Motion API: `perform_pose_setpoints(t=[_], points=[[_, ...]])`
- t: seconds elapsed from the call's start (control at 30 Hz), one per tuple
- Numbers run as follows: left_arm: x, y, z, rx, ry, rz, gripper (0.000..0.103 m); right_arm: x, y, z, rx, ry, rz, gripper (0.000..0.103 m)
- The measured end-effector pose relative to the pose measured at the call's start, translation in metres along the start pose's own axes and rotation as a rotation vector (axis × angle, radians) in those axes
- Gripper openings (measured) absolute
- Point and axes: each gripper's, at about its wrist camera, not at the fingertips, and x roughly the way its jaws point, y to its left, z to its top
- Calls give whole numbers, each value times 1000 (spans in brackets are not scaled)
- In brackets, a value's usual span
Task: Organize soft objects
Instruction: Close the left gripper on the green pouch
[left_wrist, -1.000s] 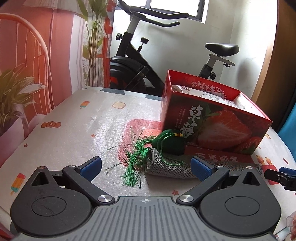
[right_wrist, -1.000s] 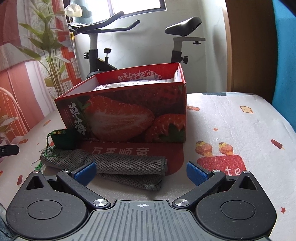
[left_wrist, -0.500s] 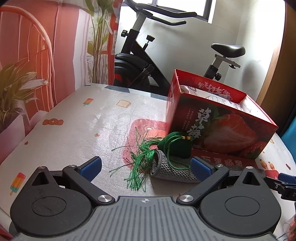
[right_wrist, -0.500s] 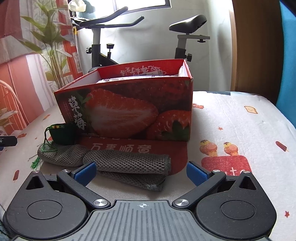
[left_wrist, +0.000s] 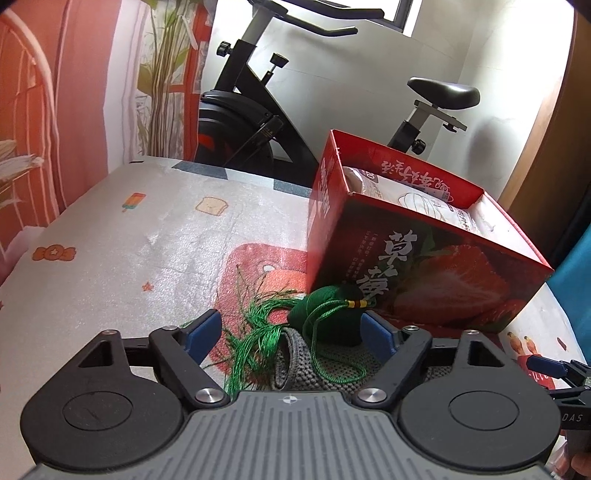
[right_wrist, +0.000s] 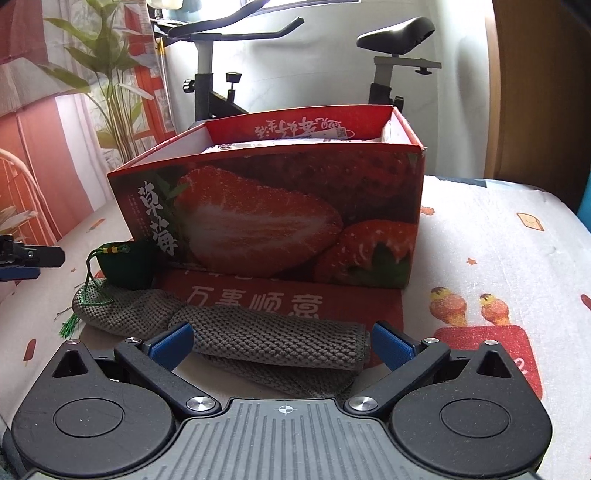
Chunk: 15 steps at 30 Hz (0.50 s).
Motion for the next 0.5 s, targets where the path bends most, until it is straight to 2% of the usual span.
perform_pose_setpoints(t=[0.17, 0.27, 0.43, 0.5], points=[[18, 2, 14, -6, 7, -34, 69, 12, 7, 14, -41, -5, 19, 97], [30, 6, 19, -24, 25, -69, 67, 21, 15, 22, -72, -3, 32, 92], [61, 31, 26, -169, 64, -127, 62, 37, 29, 28, -111, 7, 62, 86], [70, 33, 25, -179, 86, -139, 61, 41, 34, 29, -127, 12, 74, 85]])
